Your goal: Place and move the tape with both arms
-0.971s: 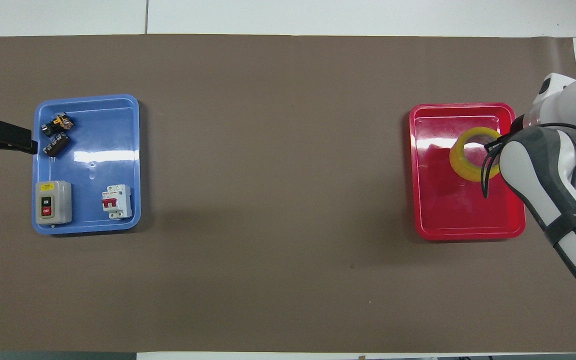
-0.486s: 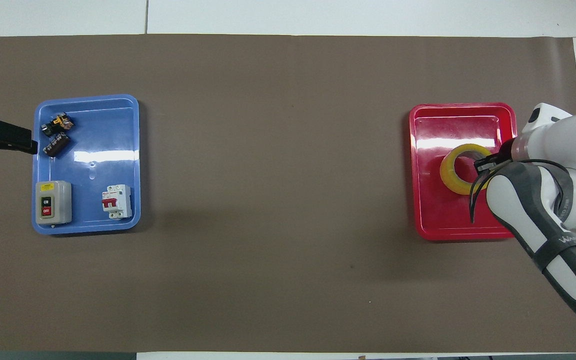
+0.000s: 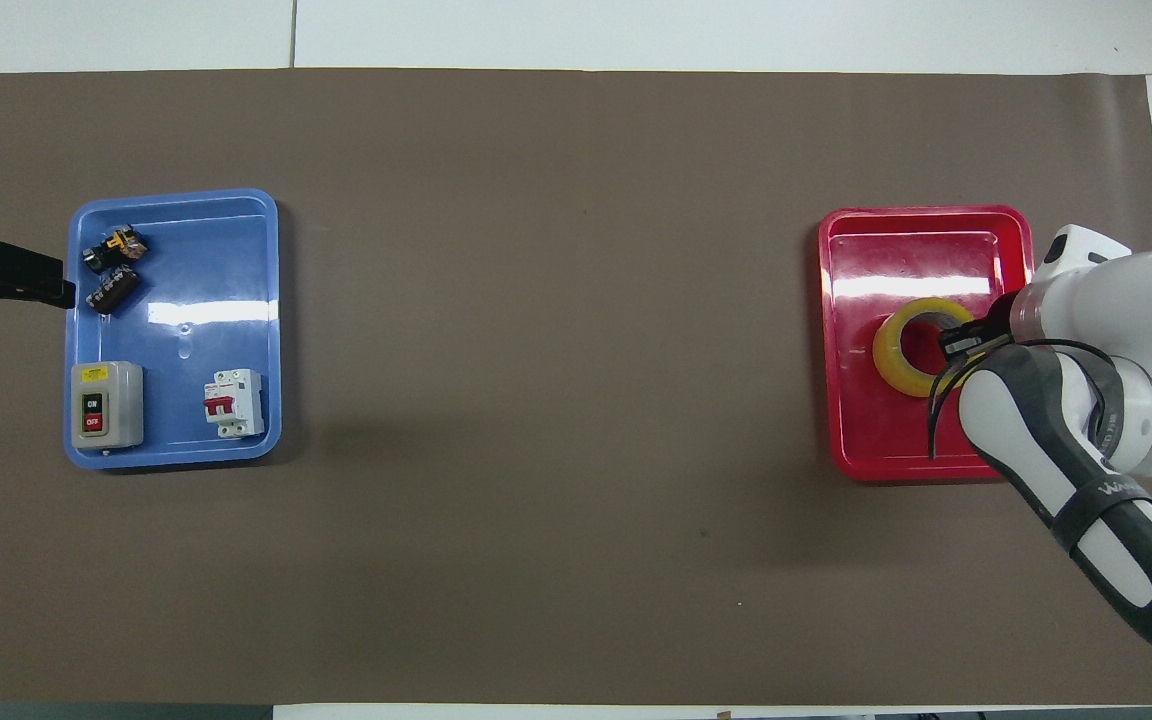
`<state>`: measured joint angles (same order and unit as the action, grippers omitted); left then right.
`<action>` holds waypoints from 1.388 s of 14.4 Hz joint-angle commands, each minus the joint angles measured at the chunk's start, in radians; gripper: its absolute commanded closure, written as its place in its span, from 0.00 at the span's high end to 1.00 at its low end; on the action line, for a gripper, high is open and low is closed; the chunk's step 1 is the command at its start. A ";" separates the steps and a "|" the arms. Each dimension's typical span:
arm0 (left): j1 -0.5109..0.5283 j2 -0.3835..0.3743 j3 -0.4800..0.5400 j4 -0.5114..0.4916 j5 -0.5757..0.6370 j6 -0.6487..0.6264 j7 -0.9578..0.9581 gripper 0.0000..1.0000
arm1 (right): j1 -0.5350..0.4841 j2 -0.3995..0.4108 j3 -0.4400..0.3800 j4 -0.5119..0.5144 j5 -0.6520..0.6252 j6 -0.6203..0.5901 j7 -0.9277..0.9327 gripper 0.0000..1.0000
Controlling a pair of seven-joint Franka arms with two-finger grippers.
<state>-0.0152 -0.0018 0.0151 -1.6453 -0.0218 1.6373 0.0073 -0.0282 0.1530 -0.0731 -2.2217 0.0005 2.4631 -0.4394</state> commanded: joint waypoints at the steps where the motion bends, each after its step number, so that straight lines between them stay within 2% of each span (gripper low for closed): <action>1: 0.008 -0.012 0.002 -0.002 -0.020 -0.008 0.020 1.00 | -0.001 -0.010 0.003 -0.019 0.018 0.022 0.018 0.92; 2: 0.008 -0.012 0.000 -0.002 -0.020 -0.008 0.020 1.00 | -0.001 -0.009 0.003 -0.010 0.018 0.014 0.018 1.00; 4: 0.008 -0.012 0.002 -0.002 -0.020 -0.008 0.019 1.00 | 0.001 -0.019 0.006 0.020 0.018 -0.033 0.033 1.00; 7: 0.008 -0.012 0.002 -0.002 -0.020 -0.008 0.020 1.00 | 0.060 -0.030 0.006 0.181 0.001 -0.246 0.218 1.00; 12: 0.008 -0.014 0.002 -0.002 -0.020 -0.008 0.019 1.00 | 0.111 -0.094 0.007 0.347 -0.070 -0.461 0.530 1.00; 16: 0.008 -0.012 0.000 -0.002 -0.020 -0.008 0.020 1.00 | 0.103 -0.170 0.006 0.503 -0.050 -0.709 0.576 1.00; 20: 0.008 -0.014 0.000 -0.002 -0.020 -0.008 0.019 1.00 | 0.096 -0.171 0.000 0.666 -0.019 -0.924 0.579 1.00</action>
<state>-0.0152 -0.0018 0.0151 -1.6453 -0.0218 1.6373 0.0077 0.0802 -0.0464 -0.0779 -1.6336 -0.0407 1.6125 0.1261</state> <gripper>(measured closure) 0.000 0.000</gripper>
